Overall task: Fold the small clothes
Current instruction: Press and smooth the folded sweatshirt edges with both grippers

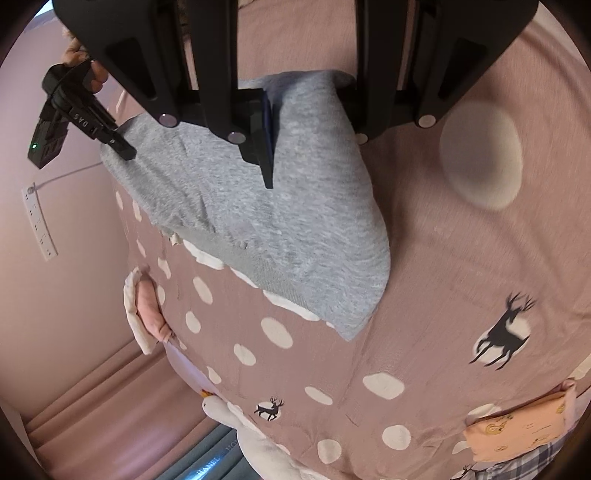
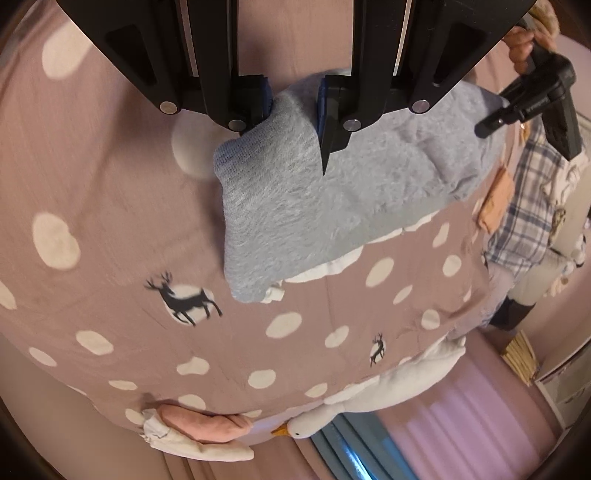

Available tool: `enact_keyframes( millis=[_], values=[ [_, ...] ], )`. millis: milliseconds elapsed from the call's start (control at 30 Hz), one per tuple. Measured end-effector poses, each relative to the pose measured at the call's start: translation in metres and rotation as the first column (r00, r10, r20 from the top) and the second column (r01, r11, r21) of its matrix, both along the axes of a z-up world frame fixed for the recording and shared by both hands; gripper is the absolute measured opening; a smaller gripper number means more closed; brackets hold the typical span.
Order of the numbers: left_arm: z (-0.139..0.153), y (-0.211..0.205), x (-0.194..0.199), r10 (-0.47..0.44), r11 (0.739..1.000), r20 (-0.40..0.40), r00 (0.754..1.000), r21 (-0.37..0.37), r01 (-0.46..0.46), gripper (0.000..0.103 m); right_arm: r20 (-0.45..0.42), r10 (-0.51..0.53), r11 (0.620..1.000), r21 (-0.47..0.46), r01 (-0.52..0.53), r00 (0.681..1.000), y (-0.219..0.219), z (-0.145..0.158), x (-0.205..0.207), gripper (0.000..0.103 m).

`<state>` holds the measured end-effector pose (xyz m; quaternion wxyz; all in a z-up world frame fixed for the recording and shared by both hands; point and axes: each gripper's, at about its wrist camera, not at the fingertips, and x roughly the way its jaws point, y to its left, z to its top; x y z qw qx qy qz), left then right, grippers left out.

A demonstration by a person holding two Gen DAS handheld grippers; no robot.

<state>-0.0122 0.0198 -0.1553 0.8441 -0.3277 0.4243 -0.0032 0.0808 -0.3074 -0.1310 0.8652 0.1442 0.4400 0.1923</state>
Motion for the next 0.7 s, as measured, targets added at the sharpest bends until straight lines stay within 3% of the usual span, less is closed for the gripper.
enact_keyframes(
  millis=[200,433,700],
  values=[
    [-0.011,-0.005,-0.013,-0.01,0.999,-0.031,0.999,0.041,0.011,0.021,0.01,0.018,0.996,-0.088,-0.017,1.0,0.009,0.0,-0.019,0.02],
    [-0.038,-0.007,-0.008,-0.012,0.997,-0.112,0.994,0.068,0.019,0.024,-0.089,-0.029,0.996,-0.084,0.021,0.996,0.002,-0.031,-0.013,0.02],
    [-0.036,-0.005,-0.013,-0.011,0.995,-0.137,0.991,0.099,0.024,0.031,-0.137,-0.046,0.996,-0.088,0.034,0.989,0.001,-0.045,-0.014,0.02]
  ],
)
